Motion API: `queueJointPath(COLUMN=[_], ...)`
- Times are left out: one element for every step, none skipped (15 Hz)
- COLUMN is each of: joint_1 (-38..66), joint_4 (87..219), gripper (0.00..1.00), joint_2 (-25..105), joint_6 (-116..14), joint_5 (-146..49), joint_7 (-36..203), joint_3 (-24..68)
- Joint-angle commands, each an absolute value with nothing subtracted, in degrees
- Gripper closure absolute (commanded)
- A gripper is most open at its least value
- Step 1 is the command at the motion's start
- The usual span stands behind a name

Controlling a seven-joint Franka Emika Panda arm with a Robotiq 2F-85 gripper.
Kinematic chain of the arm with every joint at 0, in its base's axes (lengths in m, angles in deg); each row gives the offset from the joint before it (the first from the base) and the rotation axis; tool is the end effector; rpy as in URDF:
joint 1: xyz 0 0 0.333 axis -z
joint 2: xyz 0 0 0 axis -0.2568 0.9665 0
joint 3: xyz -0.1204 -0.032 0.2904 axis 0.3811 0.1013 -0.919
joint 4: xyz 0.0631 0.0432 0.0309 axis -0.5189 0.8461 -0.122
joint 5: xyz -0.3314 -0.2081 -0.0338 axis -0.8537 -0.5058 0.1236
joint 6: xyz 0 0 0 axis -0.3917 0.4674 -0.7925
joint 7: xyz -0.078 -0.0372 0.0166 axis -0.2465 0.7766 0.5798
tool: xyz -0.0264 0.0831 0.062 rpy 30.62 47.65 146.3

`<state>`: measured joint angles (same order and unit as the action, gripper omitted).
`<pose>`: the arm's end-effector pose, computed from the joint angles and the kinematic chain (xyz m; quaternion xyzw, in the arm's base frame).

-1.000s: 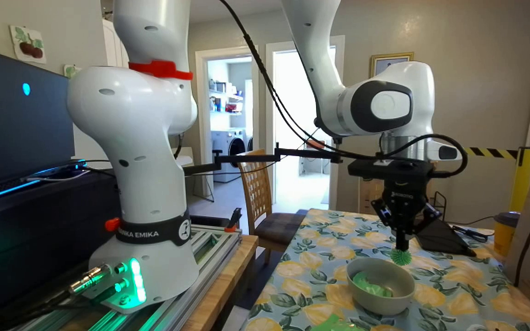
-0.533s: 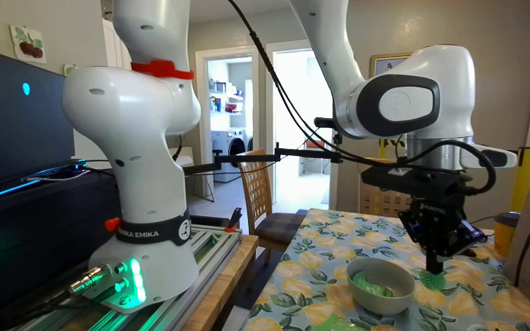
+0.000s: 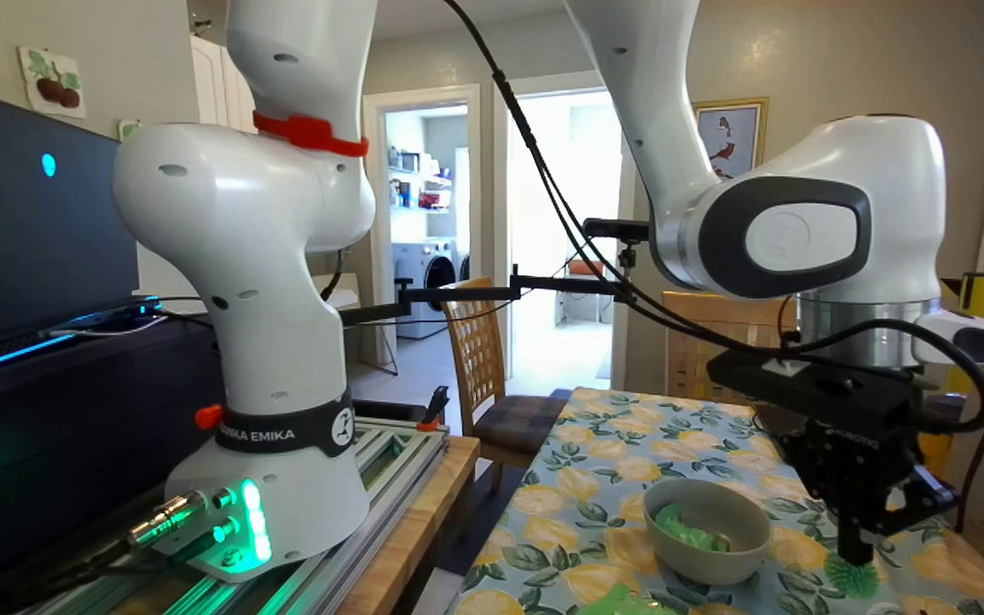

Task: Put the green toy on the silver spoon then place the toy back in the bowl.

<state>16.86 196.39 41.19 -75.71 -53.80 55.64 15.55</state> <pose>0.5177 0.0112 0.2026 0.9636 0.2619 0.0447 0.0300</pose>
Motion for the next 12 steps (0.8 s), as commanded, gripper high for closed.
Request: queueJointPath(joint_1=[18.1,18.1,18.4,18.7,19.0,18.8,18.7,18.6,18.6,18.0,18.3,17.9], joint_4=[191.4,190.6,189.7,189.1,188.4,187.9,187.2,186.7,186.2,185.6,185.3,184.8], gripper=[0.99,0.99,0.99,0.99,0.99,0.99,0.99,0.99,0.99,0.99,0.99,0.99], joint_2=[46.6,47.6,48.5,49.5,50.3,51.2,52.2,53.1,53.9,54.5,55.1,55.6], joint_6=[-76.0,-76.0,-75.9,-75.9,-75.8,-75.9,-76.1,-76.4,-76.8,-77.2,-77.4,-77.4], joint_5=[-54.5,-54.6,-54.5,-54.3,-54.1,-54.3,-54.5,-54.5,-54.6,-55.0,-54.8,-55.2], joint_7=[56.0,56.3,56.1,55.9,55.7,56.0,56.1,56.1,56.2,57.1,56.7,57.1], joint_3=[16.1,16.3,16.2,15.9,15.6,15.6,15.6,15.5,15.4,15.9,15.5,15.8])
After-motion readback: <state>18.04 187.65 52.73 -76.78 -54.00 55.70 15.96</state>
